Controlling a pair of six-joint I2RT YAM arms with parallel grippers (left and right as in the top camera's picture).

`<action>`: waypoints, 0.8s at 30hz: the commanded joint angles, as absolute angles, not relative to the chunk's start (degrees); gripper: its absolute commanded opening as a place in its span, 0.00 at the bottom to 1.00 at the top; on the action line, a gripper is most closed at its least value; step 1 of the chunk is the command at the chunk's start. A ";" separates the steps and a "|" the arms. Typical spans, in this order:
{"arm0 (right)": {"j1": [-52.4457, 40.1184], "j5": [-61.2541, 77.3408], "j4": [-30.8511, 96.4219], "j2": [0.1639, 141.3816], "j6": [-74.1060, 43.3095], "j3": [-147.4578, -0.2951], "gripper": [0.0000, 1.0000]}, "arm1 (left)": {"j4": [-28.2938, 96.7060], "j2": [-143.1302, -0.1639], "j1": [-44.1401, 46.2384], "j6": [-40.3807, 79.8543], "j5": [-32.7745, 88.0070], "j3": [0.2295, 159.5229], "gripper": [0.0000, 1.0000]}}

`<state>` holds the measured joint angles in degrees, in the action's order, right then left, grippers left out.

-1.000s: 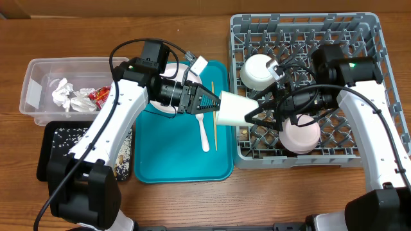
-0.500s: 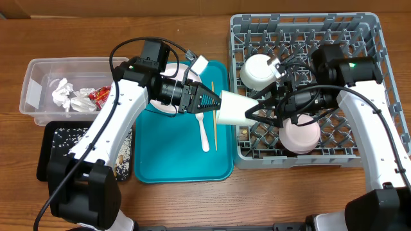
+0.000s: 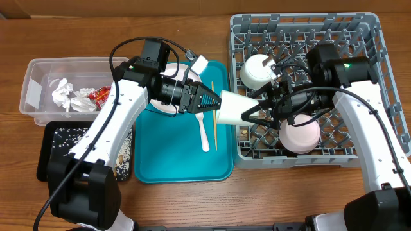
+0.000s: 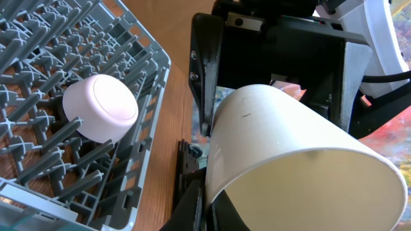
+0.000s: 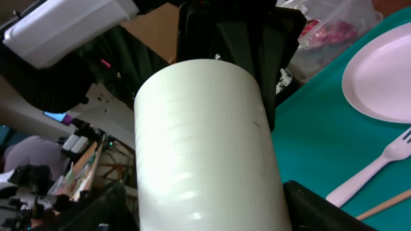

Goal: Sort waste into correct bins and load items into the dishwasher
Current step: 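Grasp the paper cup with the right gripper and release the left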

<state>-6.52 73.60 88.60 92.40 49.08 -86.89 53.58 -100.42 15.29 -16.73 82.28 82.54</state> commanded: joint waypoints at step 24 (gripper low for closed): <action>-6.81 74.65 87.74 91.61 49.54 -87.33 0.42 | 53.71 -100.57 15.57 -16.40 78.13 82.54 0.13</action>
<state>-6.52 73.21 88.03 92.40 49.17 -86.89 53.60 -100.42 15.35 -16.69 81.17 82.54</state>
